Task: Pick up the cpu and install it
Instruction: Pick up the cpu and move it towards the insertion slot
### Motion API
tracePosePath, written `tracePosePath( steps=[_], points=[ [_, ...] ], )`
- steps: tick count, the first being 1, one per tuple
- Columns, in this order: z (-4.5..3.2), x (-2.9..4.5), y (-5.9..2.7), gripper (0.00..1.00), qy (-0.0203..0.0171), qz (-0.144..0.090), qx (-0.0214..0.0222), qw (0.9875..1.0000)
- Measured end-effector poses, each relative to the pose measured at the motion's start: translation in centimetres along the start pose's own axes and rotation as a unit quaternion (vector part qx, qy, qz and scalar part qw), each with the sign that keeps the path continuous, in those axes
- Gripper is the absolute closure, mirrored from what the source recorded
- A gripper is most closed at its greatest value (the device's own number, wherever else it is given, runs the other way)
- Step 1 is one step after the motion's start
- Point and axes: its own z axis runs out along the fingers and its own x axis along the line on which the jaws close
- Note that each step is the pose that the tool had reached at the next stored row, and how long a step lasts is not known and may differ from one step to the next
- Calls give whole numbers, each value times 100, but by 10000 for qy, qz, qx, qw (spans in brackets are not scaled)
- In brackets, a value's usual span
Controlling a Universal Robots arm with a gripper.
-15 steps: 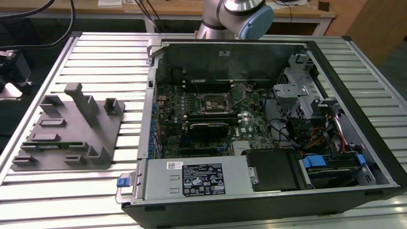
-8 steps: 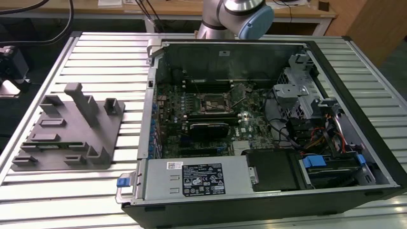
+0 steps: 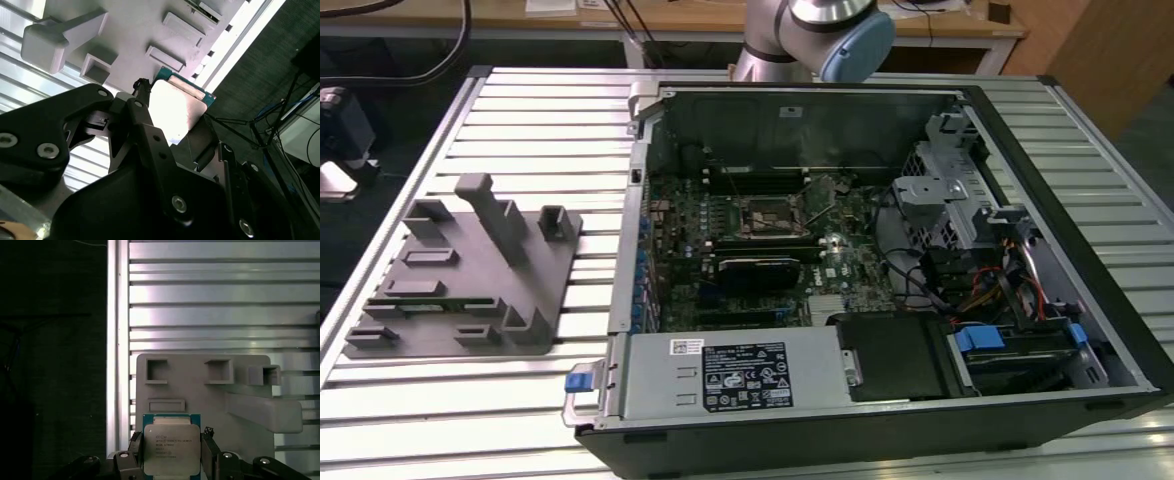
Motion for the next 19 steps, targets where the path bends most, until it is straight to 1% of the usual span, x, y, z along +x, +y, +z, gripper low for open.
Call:
tracePosePath(
  steps=[19],
  points=[
    [-235,-4,26,45,1,0,-21,10000]
  ],
)
